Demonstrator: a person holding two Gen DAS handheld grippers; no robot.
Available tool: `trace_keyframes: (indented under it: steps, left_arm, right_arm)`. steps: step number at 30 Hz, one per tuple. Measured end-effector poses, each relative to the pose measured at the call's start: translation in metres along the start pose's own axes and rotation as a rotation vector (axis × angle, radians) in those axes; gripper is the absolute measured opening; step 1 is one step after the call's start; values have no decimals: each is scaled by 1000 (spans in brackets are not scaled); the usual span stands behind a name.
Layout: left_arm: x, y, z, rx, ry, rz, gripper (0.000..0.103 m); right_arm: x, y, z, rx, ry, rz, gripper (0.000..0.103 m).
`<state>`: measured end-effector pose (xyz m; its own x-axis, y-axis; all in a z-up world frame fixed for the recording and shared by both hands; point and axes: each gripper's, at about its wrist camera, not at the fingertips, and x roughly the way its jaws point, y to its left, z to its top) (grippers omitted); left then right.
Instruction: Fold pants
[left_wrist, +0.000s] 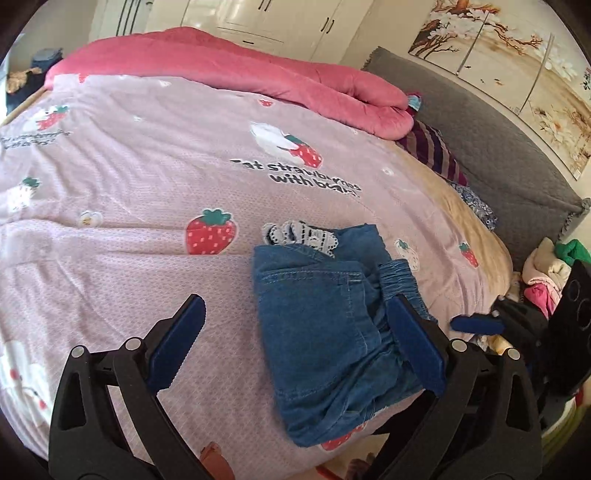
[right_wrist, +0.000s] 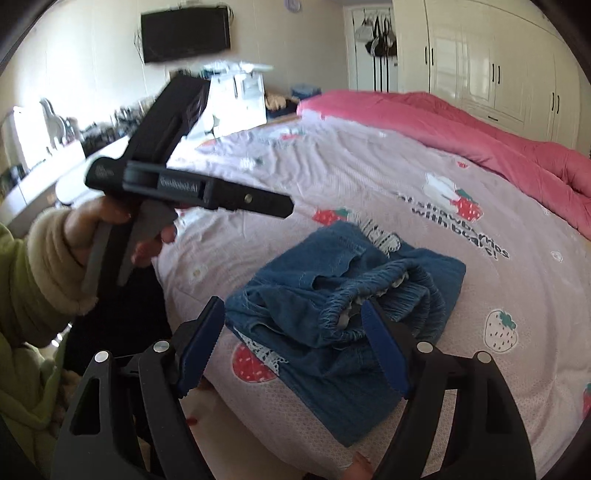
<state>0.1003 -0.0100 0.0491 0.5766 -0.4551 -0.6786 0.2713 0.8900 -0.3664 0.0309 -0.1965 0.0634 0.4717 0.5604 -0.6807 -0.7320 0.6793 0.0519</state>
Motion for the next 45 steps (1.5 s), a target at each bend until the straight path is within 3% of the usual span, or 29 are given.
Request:
trace_keyframes:
  steps: [2, 4, 6, 9, 13, 17, 19, 21, 23, 26, 31, 38, 41, 45]
  left_arm:
    - [11, -3, 5, 0, 27, -31, 82]
    - [27, -4, 10, -11, 59, -59, 73]
    - [42, -8, 12, -4, 95, -90, 55]
    - [72, -14, 13, 29, 160, -78, 41]
    - [90, -7, 15, 17, 180, -86, 40]
    - [93, -4, 14, 5, 164, -110, 40]
    - [93, -5, 11, 18, 149, -106, 40]
    - [91, -8, 9, 48, 140, -95, 41]
    - [89, -10, 9, 75, 134, -89, 42]
    - [89, -7, 10, 66, 138, -119, 47]
    - [85, -6, 10, 75, 137, -121, 47]
    - [86, -2, 9, 70, 142, -128, 49]
    - [87, -3, 7, 78, 145, -124, 50]
    - [89, -3, 7, 75, 150, -128, 52]
  right_arm:
    - [16, -1, 2, -12, 52, -18, 60]
    - [29, -4, 0, -6, 102, -27, 41]
    - [32, -8, -5, 13, 128, -3, 9]
    - [18, -18, -14, 41, 133, 38, 6]
    - [-9, -40, -31, 85, 140, -21, 6]
    - [2, -37, -48, 97, 187, -39, 7]
    - [2, -28, -46, 79, 173, -35, 11]
    - [-14, -17, -39, 51, 109, -23, 24]
    - [-28, -3, -23, -13, 25, -25, 27]
    - [-29, 29, -6, -133, -24, 30, 27]
    - [20, 75, -1, -402, 63, 55, 27]
    - [74, 83, -1, -561, 155, 3, 27]
    - [76, 87, -8, -564, 204, 81, 8]
    - [62, 98, -30, -612, 250, 112, 0]
